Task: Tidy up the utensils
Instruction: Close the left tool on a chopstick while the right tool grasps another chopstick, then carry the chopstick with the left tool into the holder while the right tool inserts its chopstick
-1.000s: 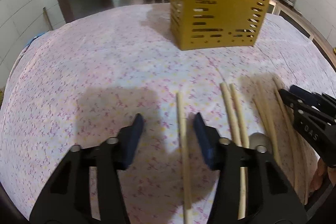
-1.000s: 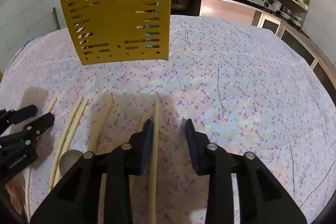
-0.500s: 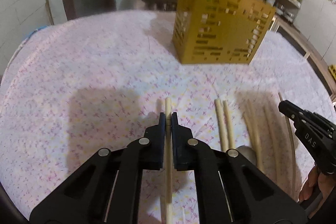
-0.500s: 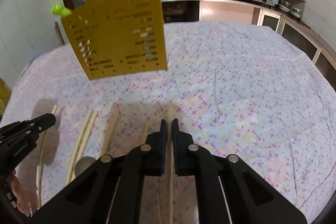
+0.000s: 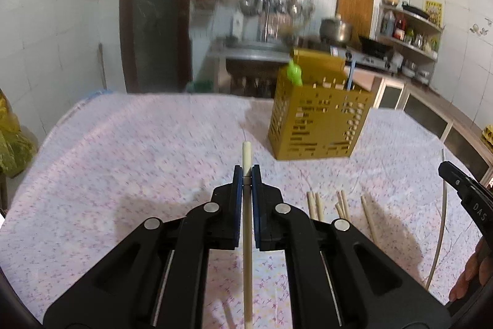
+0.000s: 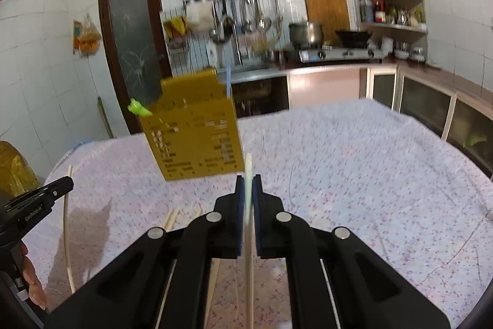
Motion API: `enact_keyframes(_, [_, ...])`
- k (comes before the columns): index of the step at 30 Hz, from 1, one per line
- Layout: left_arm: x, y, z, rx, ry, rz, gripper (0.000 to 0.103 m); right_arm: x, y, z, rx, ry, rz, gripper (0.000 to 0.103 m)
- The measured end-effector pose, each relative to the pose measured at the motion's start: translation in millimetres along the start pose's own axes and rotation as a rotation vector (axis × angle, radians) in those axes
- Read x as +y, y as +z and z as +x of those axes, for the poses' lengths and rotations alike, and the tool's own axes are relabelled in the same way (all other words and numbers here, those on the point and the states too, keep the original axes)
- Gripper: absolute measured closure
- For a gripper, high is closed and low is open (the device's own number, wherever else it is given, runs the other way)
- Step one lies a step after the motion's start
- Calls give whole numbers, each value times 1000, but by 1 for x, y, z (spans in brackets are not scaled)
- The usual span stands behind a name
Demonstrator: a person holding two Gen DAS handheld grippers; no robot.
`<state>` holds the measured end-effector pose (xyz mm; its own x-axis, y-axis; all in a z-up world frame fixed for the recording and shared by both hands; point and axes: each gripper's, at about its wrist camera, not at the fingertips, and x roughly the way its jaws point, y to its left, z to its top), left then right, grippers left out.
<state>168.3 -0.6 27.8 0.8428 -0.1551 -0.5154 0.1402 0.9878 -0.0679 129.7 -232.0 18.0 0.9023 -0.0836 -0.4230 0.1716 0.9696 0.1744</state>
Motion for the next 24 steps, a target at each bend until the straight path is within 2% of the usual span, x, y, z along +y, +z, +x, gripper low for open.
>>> enact_keyframes(6, [3,-7,-28,-78,16,0,98,0,-3,-21,-71,10,-16,97])
enact_keyframes(12, [6,-16,-39,-106,23,-10,98,-2,-12,-34,-114,13,-15,97])
enact_keyframes(24, [-7,0,-63,-212,-10,-10,99,-5,1,-66,-262,4,-11,97])
